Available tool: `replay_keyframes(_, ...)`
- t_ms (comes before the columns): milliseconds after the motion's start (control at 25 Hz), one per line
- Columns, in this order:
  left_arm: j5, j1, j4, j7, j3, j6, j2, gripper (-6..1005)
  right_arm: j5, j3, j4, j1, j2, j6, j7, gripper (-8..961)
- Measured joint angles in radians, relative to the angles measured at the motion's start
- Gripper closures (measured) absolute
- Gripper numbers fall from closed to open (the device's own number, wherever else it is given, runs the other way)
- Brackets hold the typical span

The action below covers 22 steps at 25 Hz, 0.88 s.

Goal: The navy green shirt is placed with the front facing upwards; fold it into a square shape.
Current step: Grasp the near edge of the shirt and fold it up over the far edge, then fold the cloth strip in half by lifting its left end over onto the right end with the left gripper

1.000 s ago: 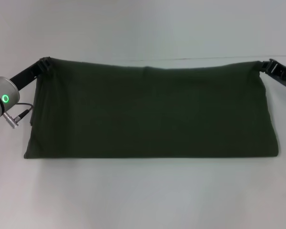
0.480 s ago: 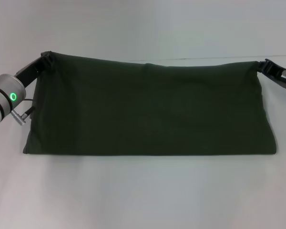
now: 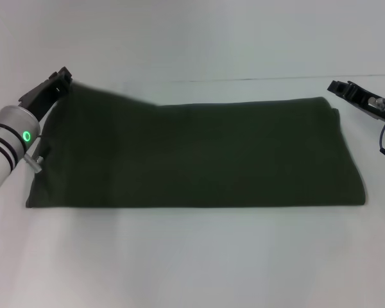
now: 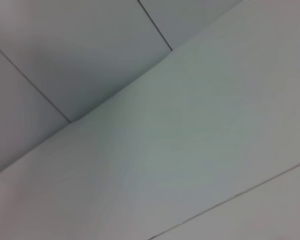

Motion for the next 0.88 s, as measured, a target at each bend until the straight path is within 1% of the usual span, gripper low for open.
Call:
replay_keyframes(40,-0.029,-0.003,-0.013,0.038,0.0,0.0,0.0,858,0.01,0.0,0.003,-0.002,0.0,-0.001,-0.006,887)
replay_keyframes(160,-0.089,-0.009,-0.037,0.109,0.0,0.004,0.0,771,0.021,0.0,0.007,-0.003,0.0,-0.001,-0.012,670)
replay_keyframes(200,-0.1,-0.01,-0.04,0.116,0.0,0.004,0.0,750,0.021,0.0,0.007,-0.004,0.0,-0.002,-0.012,629)
replay_keyframes(320,-0.12,-0.008,-0.043,0.115,-0.001,0.005,0.0,687,0.022,0.001,0.006,-0.012,-0.001,-0.005,-0.01,505)
replay_keyframes(480,-0.124,0.013,-0.036,0.07,-0.001,0.005,0.003,603,0.024,0.008,-0.007,-0.052,-0.015,-0.063,0.028,339)
replay_keyframes(600,-0.107,0.057,-0.008,-0.084,0.018,0.008,0.005,540,0.026,0.008,-0.019,-0.1,-0.04,-0.171,0.067,212)
replay_keyframes(640,-0.088,0.072,0.006,-0.154,0.043,0.015,0.007,500,0.026,0.007,-0.022,-0.118,-0.052,-0.208,0.084,207)
replay_keyframes(720,-0.026,0.114,0.048,-0.311,0.128,0.056,0.013,419,0.021,0.001,-0.032,-0.151,-0.077,-0.285,0.122,198)
replay_keyframes(800,0.07,0.167,0.109,-0.484,0.228,0.156,0.027,412,0.01,-0.012,-0.044,-0.185,-0.107,-0.373,0.164,188)
replay_keyframes(880,0.179,0.208,0.166,-0.625,0.274,0.268,0.047,406,0.004,-0.041,-0.046,-0.21,-0.138,-0.446,0.2,178)
